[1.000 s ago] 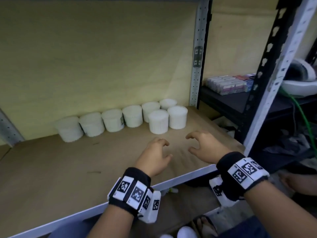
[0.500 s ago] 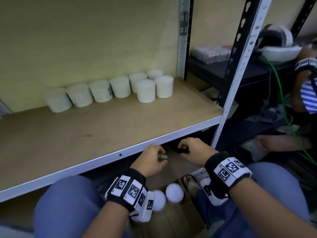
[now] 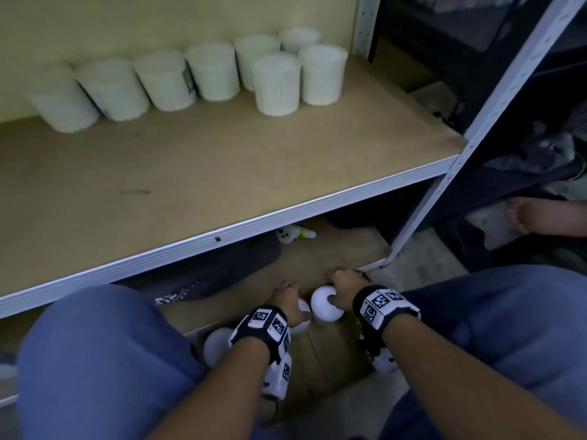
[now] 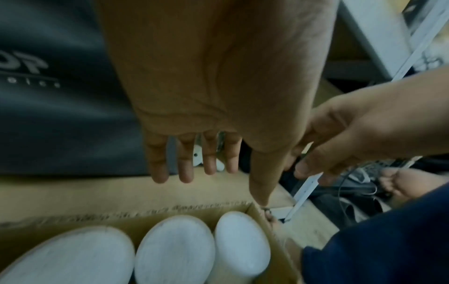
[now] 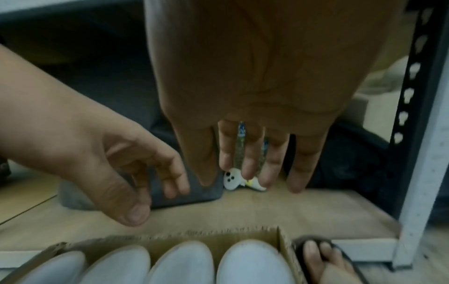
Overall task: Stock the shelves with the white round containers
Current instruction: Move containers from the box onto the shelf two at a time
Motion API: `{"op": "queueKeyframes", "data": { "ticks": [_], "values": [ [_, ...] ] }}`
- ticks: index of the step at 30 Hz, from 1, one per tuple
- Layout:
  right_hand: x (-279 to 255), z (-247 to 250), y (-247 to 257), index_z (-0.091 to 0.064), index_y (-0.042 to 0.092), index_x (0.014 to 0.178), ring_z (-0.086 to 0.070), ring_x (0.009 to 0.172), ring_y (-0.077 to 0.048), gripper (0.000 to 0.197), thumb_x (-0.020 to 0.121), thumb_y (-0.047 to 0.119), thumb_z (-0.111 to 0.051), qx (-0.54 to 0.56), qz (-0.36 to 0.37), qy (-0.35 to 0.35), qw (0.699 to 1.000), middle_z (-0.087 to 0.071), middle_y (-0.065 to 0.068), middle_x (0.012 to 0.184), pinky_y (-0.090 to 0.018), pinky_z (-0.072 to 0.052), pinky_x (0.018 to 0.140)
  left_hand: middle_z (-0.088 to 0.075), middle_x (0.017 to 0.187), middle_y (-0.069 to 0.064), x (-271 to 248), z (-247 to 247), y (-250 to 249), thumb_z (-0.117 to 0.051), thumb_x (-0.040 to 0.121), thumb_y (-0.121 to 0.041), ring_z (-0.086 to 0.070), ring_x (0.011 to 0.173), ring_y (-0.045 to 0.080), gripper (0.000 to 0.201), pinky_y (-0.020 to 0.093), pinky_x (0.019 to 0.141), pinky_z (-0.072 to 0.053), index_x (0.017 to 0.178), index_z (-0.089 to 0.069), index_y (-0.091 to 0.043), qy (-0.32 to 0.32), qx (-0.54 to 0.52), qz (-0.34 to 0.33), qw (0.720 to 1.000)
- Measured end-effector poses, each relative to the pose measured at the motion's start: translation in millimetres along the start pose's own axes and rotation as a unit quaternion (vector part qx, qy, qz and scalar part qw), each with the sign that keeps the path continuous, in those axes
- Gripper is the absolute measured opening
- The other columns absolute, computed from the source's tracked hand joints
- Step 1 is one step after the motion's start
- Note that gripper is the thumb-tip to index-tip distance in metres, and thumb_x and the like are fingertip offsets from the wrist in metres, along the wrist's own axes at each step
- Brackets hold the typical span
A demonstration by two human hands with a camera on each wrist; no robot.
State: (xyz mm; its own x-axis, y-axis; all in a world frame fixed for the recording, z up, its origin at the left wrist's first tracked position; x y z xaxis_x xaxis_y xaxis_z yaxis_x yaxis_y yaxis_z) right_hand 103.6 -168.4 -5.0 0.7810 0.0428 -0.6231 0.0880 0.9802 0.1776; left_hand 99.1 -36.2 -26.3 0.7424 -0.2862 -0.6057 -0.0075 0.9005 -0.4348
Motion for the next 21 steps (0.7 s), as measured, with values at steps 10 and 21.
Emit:
{"op": "queueKeyframes", "data": {
  "ticks": [10,21],
  "values": [
    [50.5,-73.9,-4.8,-0.033,0.019,0.145,-0.025,0.141,-0.035,0.067,0.085,0.032,-0.061,0.003,-0.03,0.047,0.998,-0.025,-0.013,0.153,-0.049,-0.026,0.116,-0.023,0.15,0.005,50.3,-56.2,33.1,-0.061,0.084,-0.033,-0.031,0.135,0.034,0.06,0.04,0.111,-0.031,0.137,-0.035,-0.026,0.037,0.074,0.04,0.996],
    [94.1,-111.4,-10.1,-0.018,0.024,0.146,-0.024,0.137,-0.037,0.085,0.078,0.03,-0.068,-0.115,-0.048,0.035,0.992,-0.016,-0.014,0.153,-0.047,-0.028,0.107,-0.023,0.152,0.0,78.0,-85.5,53.1,-0.061,0.081,-0.031,-0.032,0.131,0.037,0.07,0.044,0.106,-0.034,0.143,-0.029,-0.036,-0.04,0.164,0.019,0.985]
  ]
}}
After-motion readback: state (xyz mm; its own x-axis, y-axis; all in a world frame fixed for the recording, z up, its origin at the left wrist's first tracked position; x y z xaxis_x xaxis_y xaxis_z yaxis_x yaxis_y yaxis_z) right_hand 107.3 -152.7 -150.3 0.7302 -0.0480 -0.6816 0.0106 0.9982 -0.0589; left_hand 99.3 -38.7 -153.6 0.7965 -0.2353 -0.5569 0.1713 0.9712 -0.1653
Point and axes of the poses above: each hand's wrist, its own x-axis towards the middle knuckle, its own z-axis out of the back of the hand, y = z × x, the point moved 8 cm from there along x, towards the middle knuckle
